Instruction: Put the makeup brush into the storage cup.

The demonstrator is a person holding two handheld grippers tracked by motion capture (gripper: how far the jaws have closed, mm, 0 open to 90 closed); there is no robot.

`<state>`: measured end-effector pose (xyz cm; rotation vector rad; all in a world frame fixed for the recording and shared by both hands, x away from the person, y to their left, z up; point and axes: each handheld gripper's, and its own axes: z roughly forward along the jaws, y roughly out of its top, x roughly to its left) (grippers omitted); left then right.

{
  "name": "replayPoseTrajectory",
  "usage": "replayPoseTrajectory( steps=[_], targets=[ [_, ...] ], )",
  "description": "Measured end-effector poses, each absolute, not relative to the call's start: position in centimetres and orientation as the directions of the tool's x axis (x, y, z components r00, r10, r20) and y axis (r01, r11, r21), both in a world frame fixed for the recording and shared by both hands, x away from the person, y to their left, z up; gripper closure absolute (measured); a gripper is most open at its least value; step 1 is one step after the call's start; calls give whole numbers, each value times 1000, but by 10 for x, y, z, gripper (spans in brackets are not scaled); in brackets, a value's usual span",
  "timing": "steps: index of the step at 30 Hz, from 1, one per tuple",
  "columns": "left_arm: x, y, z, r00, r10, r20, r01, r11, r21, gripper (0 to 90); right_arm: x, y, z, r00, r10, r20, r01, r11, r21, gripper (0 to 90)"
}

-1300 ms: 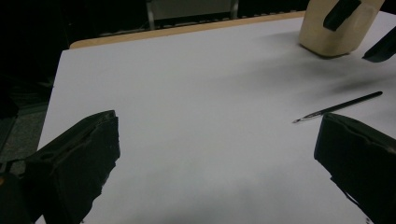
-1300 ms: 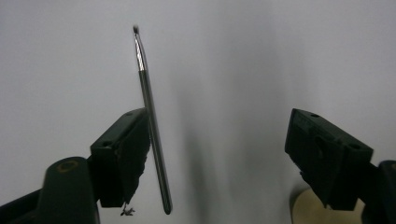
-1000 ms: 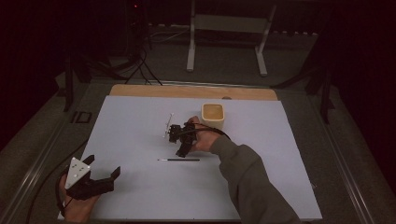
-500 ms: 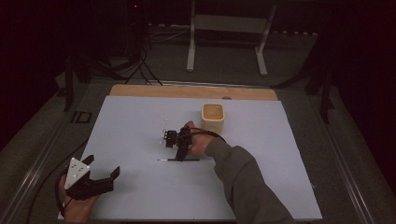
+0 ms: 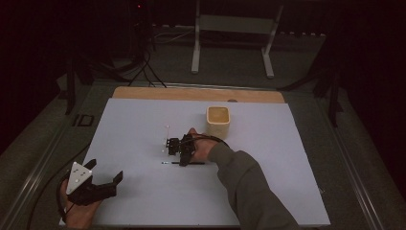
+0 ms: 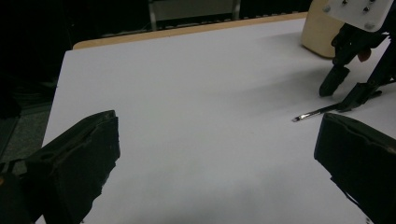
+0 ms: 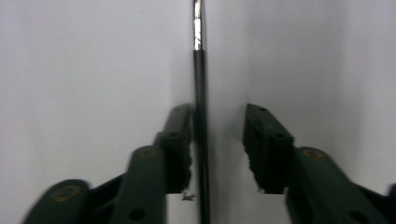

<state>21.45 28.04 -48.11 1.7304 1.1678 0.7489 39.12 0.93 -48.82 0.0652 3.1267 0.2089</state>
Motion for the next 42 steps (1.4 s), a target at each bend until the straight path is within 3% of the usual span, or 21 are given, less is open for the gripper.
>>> replayPoseTrajectory(
  steps=[4,6,7,18,42],
  targets=[
    [214,280,-481,372,928,1,389,-157,908,14,388,11,-489,-1000,22,8,23,991,131,754],
    [214,280,-481,372,928,1,389,-157,908,14,387,12,-488,-1000,20,8,21,992,123,754],
    [214,280,-481,372,928,2,389,-158,908,14,385,14,-488,-1000,8,9,9,994,107,849],
    [214,281,-481,371,929,2,391,-158,907,14,388,10,-485,-1000,24,8,24,994,106,852],
    [214,281,-481,371,929,-1,392,-155,907,14,399,-7,-452,-991,132,-27,118,948,295,852]
  ],
)
